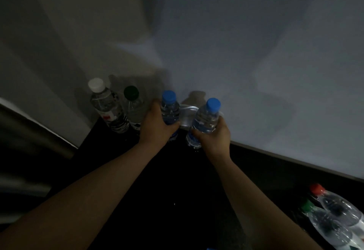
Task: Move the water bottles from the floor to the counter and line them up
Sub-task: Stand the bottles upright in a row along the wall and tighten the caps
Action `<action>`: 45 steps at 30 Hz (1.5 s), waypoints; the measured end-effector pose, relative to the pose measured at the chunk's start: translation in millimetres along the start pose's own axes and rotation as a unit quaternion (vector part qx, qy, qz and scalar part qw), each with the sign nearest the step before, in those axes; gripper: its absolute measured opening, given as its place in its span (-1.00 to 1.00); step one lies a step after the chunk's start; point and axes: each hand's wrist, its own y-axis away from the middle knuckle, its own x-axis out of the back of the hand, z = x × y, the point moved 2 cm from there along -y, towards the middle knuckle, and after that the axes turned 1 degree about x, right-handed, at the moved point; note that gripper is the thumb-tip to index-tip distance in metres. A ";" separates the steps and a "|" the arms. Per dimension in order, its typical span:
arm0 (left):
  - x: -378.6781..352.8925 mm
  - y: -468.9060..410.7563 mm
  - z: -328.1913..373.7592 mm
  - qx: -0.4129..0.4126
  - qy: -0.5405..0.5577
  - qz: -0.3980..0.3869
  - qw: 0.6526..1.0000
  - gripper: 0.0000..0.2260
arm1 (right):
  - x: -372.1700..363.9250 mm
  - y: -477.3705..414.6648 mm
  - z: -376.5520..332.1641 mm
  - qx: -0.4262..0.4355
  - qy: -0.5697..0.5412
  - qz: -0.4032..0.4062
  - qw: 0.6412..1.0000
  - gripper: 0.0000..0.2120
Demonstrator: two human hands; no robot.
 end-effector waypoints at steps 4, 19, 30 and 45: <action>0.3 2.3 1.1 -0.007 0.004 -0.003 1.000 -0.48 | -9.8 4.0 3.7 0.000 -0.004 -0.006 1.000 -0.55; 3.9 28.9 5.3 0.091 0.020 -0.031 0.995 -0.60 | 13.0 23.1 7.6 -0.083 0.072 -0.067 0.992 -0.13; 35.9 132.1 12.2 0.166 -0.030 -0.174 0.970 -0.40 | 98.4 129.4 28.8 -0.039 0.160 -0.128 0.978 -0.43; -2.5 287.5 54.9 0.094 -0.075 -0.299 0.947 -0.47 | 182.0 276.3 83.2 -0.095 0.230 -0.038 0.968 -0.55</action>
